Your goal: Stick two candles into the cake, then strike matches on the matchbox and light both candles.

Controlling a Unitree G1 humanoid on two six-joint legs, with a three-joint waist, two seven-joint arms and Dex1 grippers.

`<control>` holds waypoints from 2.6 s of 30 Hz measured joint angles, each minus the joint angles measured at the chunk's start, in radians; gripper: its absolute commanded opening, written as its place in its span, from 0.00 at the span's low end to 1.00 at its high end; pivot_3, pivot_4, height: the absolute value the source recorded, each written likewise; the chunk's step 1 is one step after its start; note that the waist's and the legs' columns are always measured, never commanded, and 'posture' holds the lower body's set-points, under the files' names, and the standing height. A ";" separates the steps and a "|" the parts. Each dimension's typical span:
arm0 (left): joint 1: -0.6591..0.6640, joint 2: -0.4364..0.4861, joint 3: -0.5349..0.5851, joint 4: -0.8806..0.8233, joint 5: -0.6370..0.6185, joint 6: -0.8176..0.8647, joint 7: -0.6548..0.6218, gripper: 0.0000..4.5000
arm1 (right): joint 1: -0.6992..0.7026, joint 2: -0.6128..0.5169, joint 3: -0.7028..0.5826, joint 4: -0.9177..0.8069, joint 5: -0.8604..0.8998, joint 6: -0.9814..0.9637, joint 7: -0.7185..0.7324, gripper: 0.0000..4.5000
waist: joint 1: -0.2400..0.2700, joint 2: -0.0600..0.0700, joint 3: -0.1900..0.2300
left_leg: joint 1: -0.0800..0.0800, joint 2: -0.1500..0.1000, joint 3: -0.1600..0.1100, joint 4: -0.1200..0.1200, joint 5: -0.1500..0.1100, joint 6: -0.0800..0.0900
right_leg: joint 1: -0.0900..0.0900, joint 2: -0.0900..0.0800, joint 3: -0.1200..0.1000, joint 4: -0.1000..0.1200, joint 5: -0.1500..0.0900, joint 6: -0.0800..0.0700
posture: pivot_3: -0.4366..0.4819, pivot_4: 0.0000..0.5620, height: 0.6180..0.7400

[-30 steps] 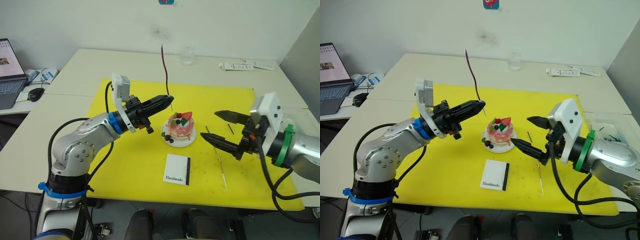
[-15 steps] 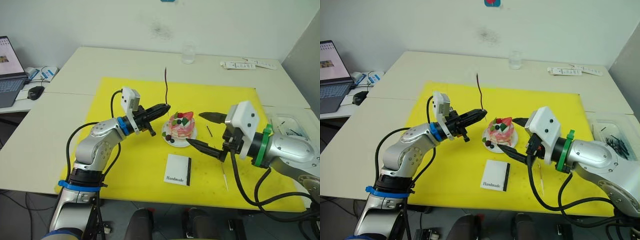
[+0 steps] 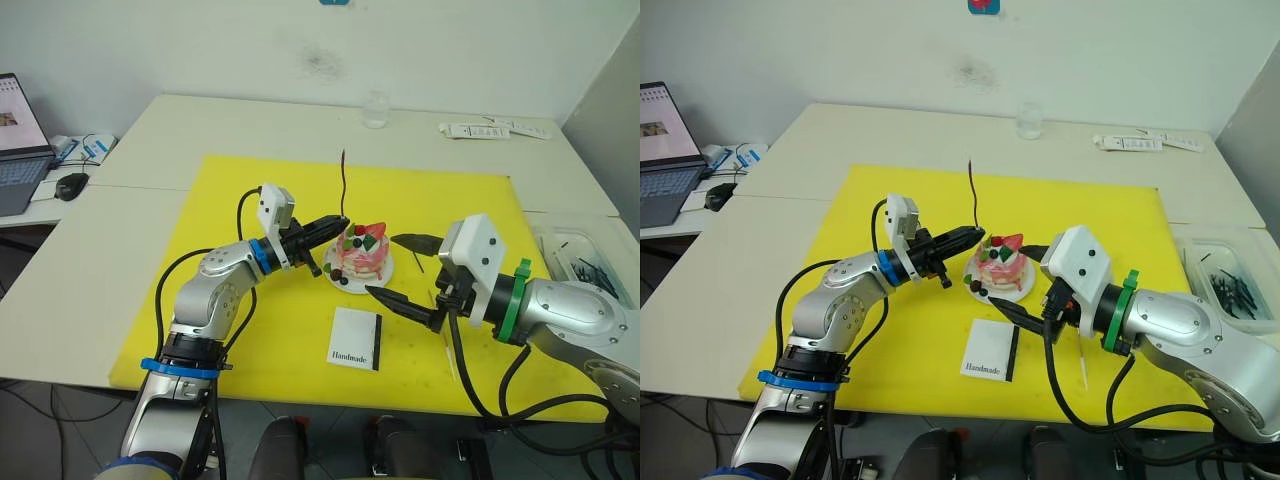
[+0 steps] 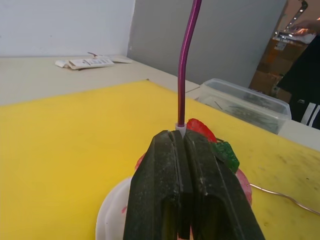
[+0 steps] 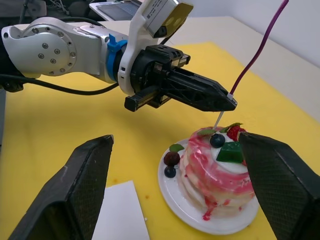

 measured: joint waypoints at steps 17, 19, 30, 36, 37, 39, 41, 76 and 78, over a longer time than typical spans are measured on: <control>-0.015 -0.014 0.051 0.012 0.009 0.025 -0.008 0.00 | 0.000 0.020 0.000 -0.001 -0.014 0.022 0.025 0.92 | 0.000 0.000 0.000 | 0.000 0.000 -0.001 0.002 0.000 0.000 | 0.000 0.003 0.000 0.002 0.000 0.000 | 0.48 0.27 0.72; -0.015 -0.014 0.052 0.013 0.009 0.025 -0.008 0.00 | 0.000 0.021 0.000 -0.001 -0.017 0.022 0.025 0.92 | 0.000 0.000 0.000 | 0.000 0.000 -0.001 0.002 0.000 0.000 | 0.000 0.003 0.000 0.002 0.000 0.000 | 0.48 0.27 0.72; -0.006 -0.021 0.049 0.013 0.024 0.005 -0.012 0.00 | -0.002 0.025 -0.001 -0.001 -0.038 0.032 0.024 0.92 | 0.000 0.000 0.000 | 0.000 0.000 -0.001 0.003 0.000 0.000 | 0.000 0.003 0.000 0.003 0.000 0.000 | 0.48 0.27 0.72; -0.001 -0.031 0.046 0.017 0.043 -0.015 -0.018 0.00 | -0.002 0.032 -0.001 -0.002 -0.038 0.040 0.024 0.92 | 0.000 0.000 0.000 | 0.000 0.000 -0.001 0.006 0.000 0.000 | 0.001 0.003 0.000 0.003 0.000 0.000 | 0.48 0.27 0.72; 0.000 -0.031 0.045 0.017 0.048 -0.019 -0.019 0.00 | -0.002 0.032 -0.001 -0.002 -0.039 0.041 0.024 0.92 | 0.000 0.000 0.000 | 0.000 0.000 -0.001 0.007 0.000 0.000 | 0.001 0.003 0.000 0.004 0.000 0.000 | 0.48 0.27 0.72; 0.009 -0.032 0.040 0.022 0.060 -0.033 -0.021 0.00 | -0.002 0.033 -0.001 -0.003 -0.041 0.041 0.025 0.92 | 0.000 0.000 0.000 | 0.000 0.000 -0.001 0.008 0.000 0.000 | 0.002 0.003 0.000 0.004 0.001 0.001 | 0.48 0.27 0.72; 0.015 -0.035 0.032 0.034 0.065 -0.041 -0.024 0.00 | -0.002 0.035 -0.001 -0.003 -0.045 0.042 0.025 0.92 | 0.000 0.000 0.000 | 0.000 0.001 -0.001 0.009 0.000 0.000 | 0.002 0.003 0.000 0.004 0.001 0.001 | 0.48 0.27 0.72; 0.061 -0.131 0.010 0.119 0.155 -0.231 0.008 0.00 | 0.000 0.048 -0.001 -0.004 -0.060 0.043 0.044 0.92 | 0.000 0.000 0.000 | -0.001 0.001 -0.001 0.013 0.000 0.000 | 0.003 0.003 0.000 0.004 0.003 0.002 | 0.48 0.27 0.72; 0.069 -0.132 0.009 0.126 0.163 -0.252 0.007 0.00 | 0.000 0.048 -0.001 -0.004 -0.067 0.043 0.044 0.92 | 0.000 0.000 0.000 | -0.001 0.001 -0.001 0.013 0.000 0.000 | 0.003 0.003 0.000 0.004 0.003 0.002 | 0.48 0.27 0.72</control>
